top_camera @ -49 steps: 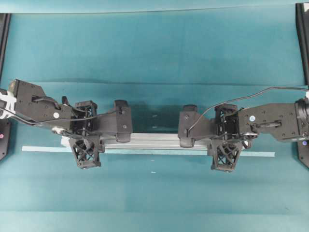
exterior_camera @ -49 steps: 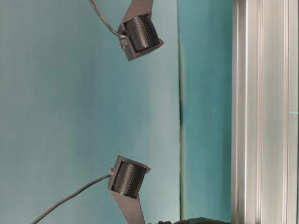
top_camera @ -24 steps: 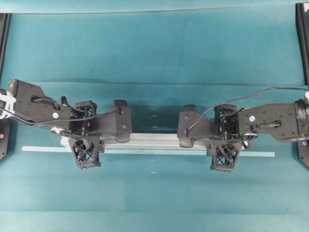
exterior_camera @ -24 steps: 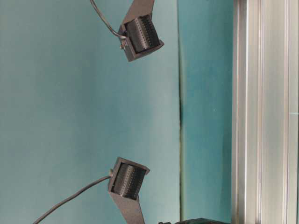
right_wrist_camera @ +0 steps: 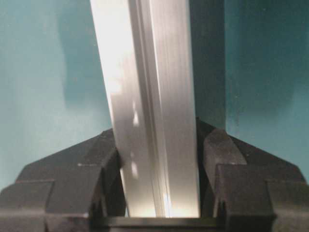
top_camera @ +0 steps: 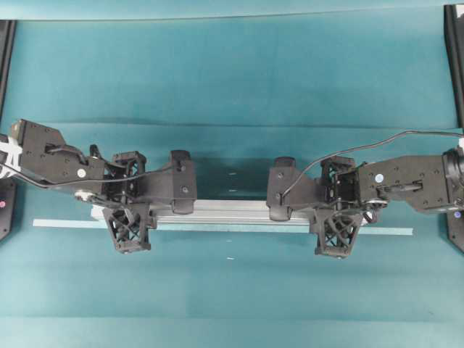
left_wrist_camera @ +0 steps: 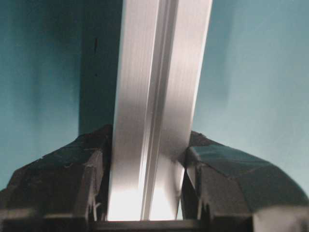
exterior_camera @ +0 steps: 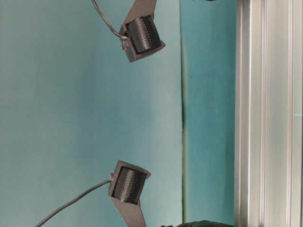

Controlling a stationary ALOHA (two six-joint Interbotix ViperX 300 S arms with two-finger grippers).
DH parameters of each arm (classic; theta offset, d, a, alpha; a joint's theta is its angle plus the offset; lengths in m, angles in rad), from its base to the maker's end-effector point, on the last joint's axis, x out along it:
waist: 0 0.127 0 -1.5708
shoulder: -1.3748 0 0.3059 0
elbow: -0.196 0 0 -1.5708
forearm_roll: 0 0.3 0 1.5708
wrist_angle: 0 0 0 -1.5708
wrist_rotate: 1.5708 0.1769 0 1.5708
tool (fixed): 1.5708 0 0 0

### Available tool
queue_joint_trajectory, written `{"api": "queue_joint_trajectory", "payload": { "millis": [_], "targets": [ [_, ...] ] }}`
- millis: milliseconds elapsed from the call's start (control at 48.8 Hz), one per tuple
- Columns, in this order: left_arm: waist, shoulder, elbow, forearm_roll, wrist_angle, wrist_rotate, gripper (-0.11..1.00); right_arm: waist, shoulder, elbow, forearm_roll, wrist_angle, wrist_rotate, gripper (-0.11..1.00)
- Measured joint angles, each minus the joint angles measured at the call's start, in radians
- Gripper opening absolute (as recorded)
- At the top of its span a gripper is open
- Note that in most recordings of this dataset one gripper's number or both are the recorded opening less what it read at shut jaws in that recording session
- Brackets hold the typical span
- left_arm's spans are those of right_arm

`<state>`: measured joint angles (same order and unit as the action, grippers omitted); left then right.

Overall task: Lift the metal rail with both hands and move it towards you.
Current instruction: 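Open both grippers to release the rail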

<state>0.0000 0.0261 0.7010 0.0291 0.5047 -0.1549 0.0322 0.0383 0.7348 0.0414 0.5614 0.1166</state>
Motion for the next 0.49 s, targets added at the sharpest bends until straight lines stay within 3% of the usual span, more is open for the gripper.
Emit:
{"api": "queue_joint_trajectory", "payload": {
  "millis": [123,246,328,389,492],
  "targets": [
    [-0.002,-0.003,0.005,0.000,-0.005,0.000,0.33,0.000,0.000,-0.002,0.017,-0.002,0.000,0.45],
    [0.014,0.000,0.003,-0.008,-0.021,-0.014,0.69,0.009,0.009,-0.009,0.058,-0.035,0.029,0.80],
    [0.023,0.000,0.003,-0.008,-0.032,-0.015,0.89,0.018,0.006,-0.008,0.064,-0.043,0.037,0.96],
    [0.020,0.002,0.003,-0.008,-0.038,-0.017,0.98,0.023,0.003,-0.005,0.060,-0.044,0.035,1.00],
    [0.015,0.002,0.003,-0.008,-0.040,-0.017,0.98,0.021,0.002,0.003,0.032,-0.046,0.037,0.99]
  ]
}}
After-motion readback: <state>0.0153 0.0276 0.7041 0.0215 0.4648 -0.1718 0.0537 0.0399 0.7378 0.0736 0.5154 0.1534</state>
